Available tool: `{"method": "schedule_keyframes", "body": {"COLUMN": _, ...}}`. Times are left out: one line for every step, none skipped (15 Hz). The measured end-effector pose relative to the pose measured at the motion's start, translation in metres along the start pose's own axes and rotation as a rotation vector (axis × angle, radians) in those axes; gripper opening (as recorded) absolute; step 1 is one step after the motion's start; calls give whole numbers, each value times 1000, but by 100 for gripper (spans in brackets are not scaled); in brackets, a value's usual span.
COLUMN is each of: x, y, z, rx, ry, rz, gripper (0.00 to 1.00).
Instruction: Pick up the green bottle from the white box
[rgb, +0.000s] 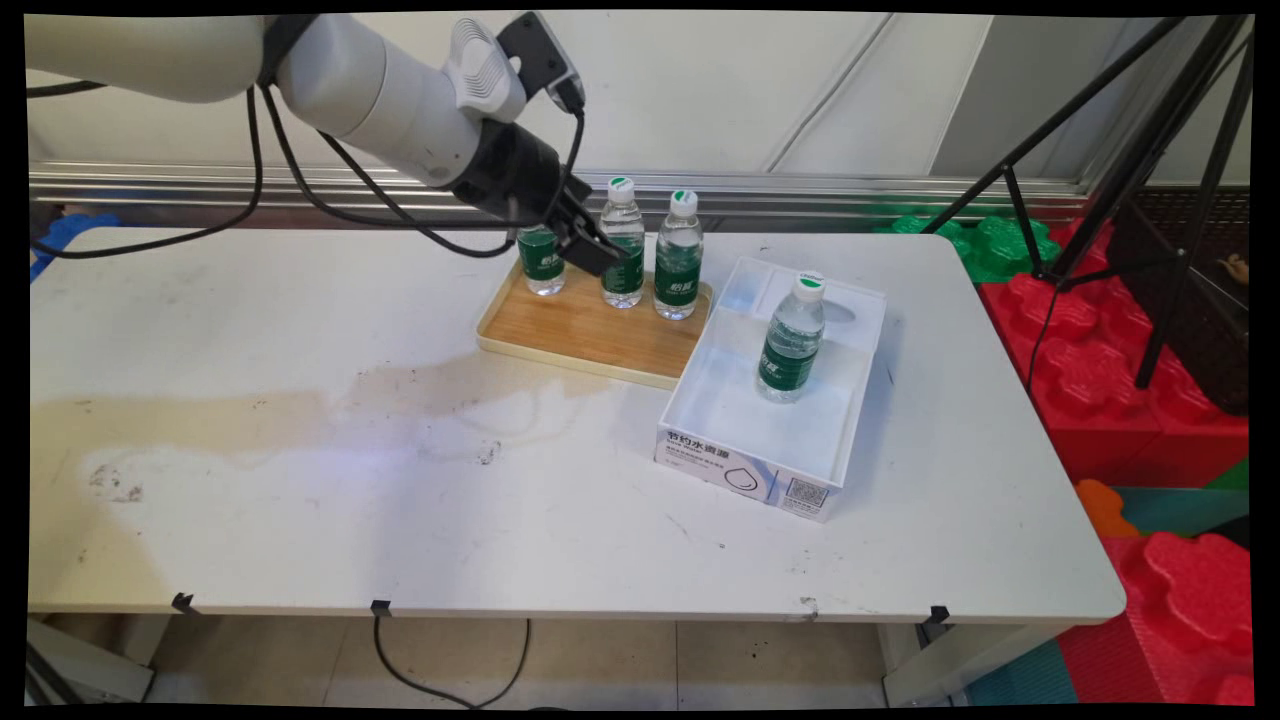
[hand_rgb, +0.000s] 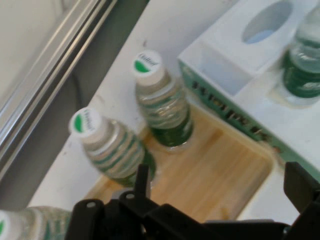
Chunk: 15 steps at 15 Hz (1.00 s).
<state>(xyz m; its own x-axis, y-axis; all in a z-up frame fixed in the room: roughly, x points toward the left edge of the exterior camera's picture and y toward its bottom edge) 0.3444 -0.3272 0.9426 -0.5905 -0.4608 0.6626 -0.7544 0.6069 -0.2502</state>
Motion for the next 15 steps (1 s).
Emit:
{"method": "schedule_keyframes", "body": {"x": 3, "y": 7, "z": -2, "rx": -11, "ry": 3, "rz": 5, "gripper": 100}}
{"method": "schedule_keyframes", "body": {"x": 7, "y": 14, "z": -2, "rx": -22, "ry": 6, "rz": 7, "gripper": 100}}
{"method": "schedule_keyframes", "body": {"x": 12, "y": 22, "z": -2, "rx": -32, "ry": 8, "rz": 5, "gripper": 100}}
{"method": "schedule_keyframes", "body": {"x": 16, "y": 27, "z": -1, "rx": -38, "ry": 10, "rz": 2, "gripper": 100}}
{"method": "schedule_keyframes", "body": {"x": 20, "y": 31, "z": 1, "rx": -44, "ry": 12, "rz": -2, "gripper": 100}}
{"method": "schedule_keyframes", "body": {"x": 25, "y": 37, "z": 4, "rx": -49, "ry": 13, "rz": -8, "gripper": 100}}
{"method": "schedule_keyframes", "body": {"x": 28, "y": 40, "z": 7, "rx": -52, "ry": 14, "rz": -10, "gripper": 100}}
{"method": "schedule_keyframes", "body": {"x": 34, "y": 44, "z": 11, "rx": -57, "ry": 17, "rz": -11, "gripper": 100}}
{"method": "schedule_keyframes", "body": {"x": 40, "y": 49, "z": 16, "rx": -61, "ry": 19, "rz": -10, "gripper": 100}}
{"method": "schedule_keyframes", "body": {"x": 43, "y": 51, "z": 20, "rx": -64, "ry": 20, "rz": -11, "gripper": 100}}
{"method": "schedule_keyframes", "body": {"x": 47, "y": 53, "z": 24, "rx": -67, "ry": 21, "rz": -10, "gripper": 100}}
{"method": "schedule_keyframes", "body": {"x": 52, "y": 56, "z": 30, "rx": -72, "ry": 21, "rz": -10, "gripper": 100}}
{"method": "schedule_keyframes", "body": {"x": 58, "y": 59, "z": 39, "rx": -77, "ry": 20, "rz": -11, "gripper": 100}}
{"method": "schedule_keyframes", "body": {"x": 64, "y": 62, "z": 47, "rx": -83, "ry": 18, "rz": -11, "gripper": 100}}
{"method": "schedule_keyframes", "body": {"x": 68, "y": 65, "z": 55, "rx": -89, "ry": 14, "rz": -12, "gripper": 100}}
